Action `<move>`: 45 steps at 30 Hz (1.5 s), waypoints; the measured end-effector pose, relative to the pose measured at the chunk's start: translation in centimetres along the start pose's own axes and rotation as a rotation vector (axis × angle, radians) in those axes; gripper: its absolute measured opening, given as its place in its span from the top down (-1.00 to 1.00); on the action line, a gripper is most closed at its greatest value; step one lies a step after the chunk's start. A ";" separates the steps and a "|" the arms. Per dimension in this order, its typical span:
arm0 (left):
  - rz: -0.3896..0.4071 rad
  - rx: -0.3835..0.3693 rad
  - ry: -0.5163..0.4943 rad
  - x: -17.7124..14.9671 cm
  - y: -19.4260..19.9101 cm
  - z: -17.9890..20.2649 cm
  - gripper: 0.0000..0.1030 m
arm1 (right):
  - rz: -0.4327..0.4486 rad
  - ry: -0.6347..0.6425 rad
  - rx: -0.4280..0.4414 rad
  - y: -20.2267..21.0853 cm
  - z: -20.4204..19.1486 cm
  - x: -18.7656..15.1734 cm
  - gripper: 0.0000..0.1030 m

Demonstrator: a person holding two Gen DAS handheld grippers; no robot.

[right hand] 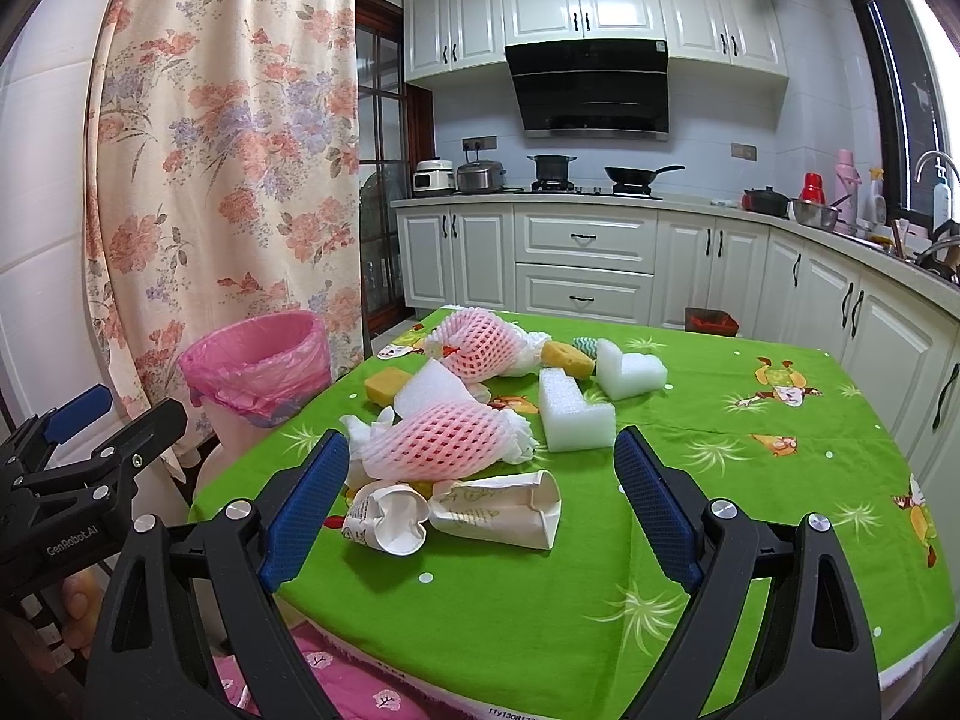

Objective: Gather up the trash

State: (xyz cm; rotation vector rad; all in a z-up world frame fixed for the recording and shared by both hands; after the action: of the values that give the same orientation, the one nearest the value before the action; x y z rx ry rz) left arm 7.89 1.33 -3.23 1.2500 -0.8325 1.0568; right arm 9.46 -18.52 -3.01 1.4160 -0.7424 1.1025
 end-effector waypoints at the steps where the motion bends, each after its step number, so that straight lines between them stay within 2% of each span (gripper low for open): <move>1: 0.000 0.000 0.000 0.0 0.0 0.0 -0.92 | 0.000 0.000 0.000 0.0 0.0 0.0 -0.64; 31: 0.007 0.015 -0.004 0.6 0.4 -0.2 -0.92 | -0.001 -0.004 0.000 -0.3 -0.1 0.0 -0.64; 38: 0.004 -0.003 -0.005 0.6 0.4 0.0 -0.92 | -0.003 -0.007 0.001 0.0 -0.5 -0.4 -0.64; 40: -0.001 -0.003 -0.004 0.6 0.2 0.0 -0.92 | -0.001 -0.010 -0.005 0.0 -1.0 -0.5 -0.64; 45: -0.050 -0.016 0.017 -0.1 -0.8 -0.2 -0.92 | -0.007 -0.010 -0.040 -0.5 1.3 -1.2 -0.64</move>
State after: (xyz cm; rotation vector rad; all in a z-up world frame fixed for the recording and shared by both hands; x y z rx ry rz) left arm 8.61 1.50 -3.57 1.2400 -0.7916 1.0177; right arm 9.76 -19.93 -4.25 1.3902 -0.7620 1.0703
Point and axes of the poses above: each gripper's, at about its wrist camera, not at the fingertips, and y roughly against the way its jaws point, z to its right, x to its top, the point moved 9 cm from there along -y, roughly the way its jaws point, and after that the axes turned 7 degrees about y, right-handed, at the moved point
